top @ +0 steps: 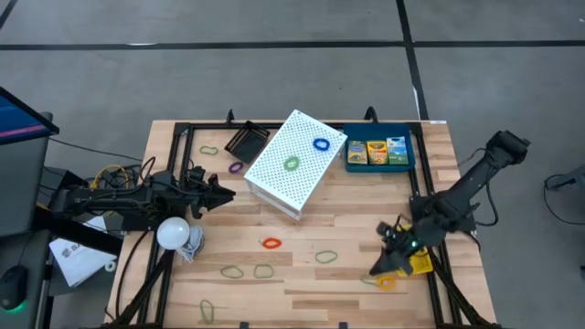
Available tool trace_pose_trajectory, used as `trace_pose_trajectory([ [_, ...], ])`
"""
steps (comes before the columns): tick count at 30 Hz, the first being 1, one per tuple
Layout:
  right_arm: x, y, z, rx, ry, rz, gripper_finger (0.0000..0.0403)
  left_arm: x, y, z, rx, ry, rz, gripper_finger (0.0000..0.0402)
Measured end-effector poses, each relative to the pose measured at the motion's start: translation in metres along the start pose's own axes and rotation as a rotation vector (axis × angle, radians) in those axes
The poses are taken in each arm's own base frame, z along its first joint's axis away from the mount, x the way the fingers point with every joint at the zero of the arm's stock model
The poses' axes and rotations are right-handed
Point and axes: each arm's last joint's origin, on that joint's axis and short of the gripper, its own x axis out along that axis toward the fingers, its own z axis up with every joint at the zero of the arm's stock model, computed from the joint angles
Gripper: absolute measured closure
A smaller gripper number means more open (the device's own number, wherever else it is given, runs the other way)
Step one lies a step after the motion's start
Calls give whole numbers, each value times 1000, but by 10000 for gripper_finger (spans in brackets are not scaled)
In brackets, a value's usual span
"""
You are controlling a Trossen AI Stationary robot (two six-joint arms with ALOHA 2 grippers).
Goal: Pick & Place Office Desk Supplies
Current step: Put the yellow spring keychain into the yellow bin
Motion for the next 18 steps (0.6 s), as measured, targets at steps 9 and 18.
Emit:
trace_pose_trajectory([
  [9,30,63,-17,-343,263,-500,403,0,0,0,-1,0,1,275],
  [18,59,57,-48,-697,556,-812,403,1,1,-1,-6,11,10,275],
])
